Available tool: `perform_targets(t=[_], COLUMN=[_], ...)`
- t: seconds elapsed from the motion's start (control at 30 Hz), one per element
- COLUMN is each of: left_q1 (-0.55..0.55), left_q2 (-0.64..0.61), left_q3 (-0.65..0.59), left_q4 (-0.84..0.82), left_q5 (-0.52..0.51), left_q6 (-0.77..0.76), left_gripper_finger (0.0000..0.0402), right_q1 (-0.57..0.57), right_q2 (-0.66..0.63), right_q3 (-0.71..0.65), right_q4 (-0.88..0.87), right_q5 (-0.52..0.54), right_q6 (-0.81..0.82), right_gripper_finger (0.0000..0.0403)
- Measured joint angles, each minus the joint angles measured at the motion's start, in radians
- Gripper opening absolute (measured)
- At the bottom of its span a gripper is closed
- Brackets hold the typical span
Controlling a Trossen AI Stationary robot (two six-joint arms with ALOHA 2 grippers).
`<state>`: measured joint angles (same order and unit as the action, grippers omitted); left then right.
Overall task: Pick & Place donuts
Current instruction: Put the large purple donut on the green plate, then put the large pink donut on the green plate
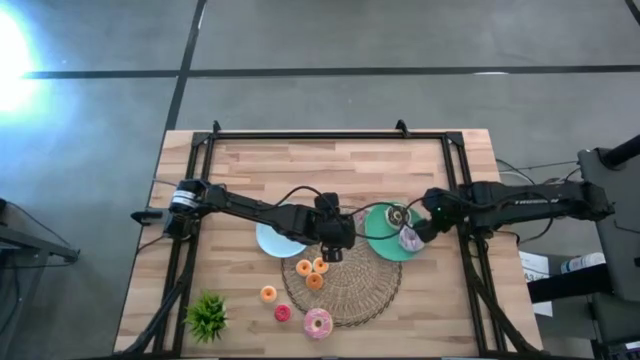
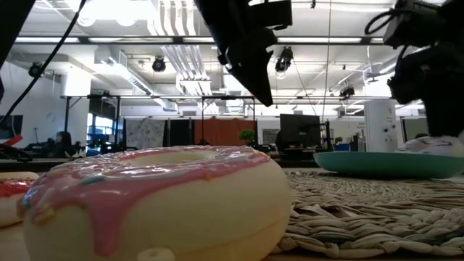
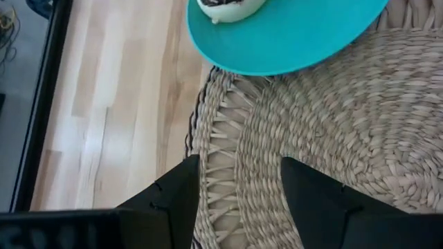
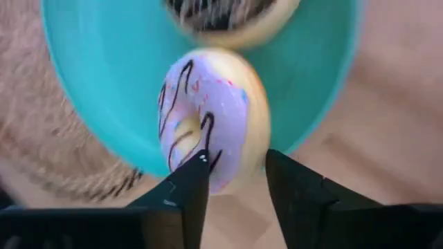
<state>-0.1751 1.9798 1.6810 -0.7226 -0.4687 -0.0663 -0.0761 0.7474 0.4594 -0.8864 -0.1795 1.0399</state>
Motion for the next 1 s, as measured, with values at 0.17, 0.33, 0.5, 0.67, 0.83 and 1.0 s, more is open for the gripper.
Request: perform_targets(t=[0.17,0.33,0.5,0.67,0.83,1.0], left_q1=[-0.007,-0.039,-0.135,-0.286,-0.417,-0.44], left_q2=[-0.002,-0.039,-0.175,-0.263,-0.22,-0.131], left_q3=[-0.003,-0.097,-0.253,-0.37,-0.39,-0.364], left_q4=[-0.042,-0.051,-0.002,0.182,0.369,0.398], left_q5=[0.079,0.214,0.378,0.458,0.459,0.362], left_q6=[-0.014,-0.043,-0.069,-0.165,-0.289,-0.401], left_gripper_finger=[0.0177,0.0177,0.0177,0.0177,0.0177,0.0177], right_q1=[0.0,0.013,0.104,0.192,0.259,0.269], right_q2=[0.009,0.026,0.026,0.048,0.102,0.177], right_q3=[0.059,0.065,0.128,0.179,0.217,0.242], right_q4=[-0.051,-0.093,-0.088,-0.044,0.031,0.054], right_q5=[0.088,0.118,0.247,0.29,0.319,0.314], right_q6=[-0.05,-0.106,-0.269,-0.43,-0.556,-0.577], right_gripper_finger=[0.0165,0.0188,0.0201,0.0201,0.0201,0.0201])
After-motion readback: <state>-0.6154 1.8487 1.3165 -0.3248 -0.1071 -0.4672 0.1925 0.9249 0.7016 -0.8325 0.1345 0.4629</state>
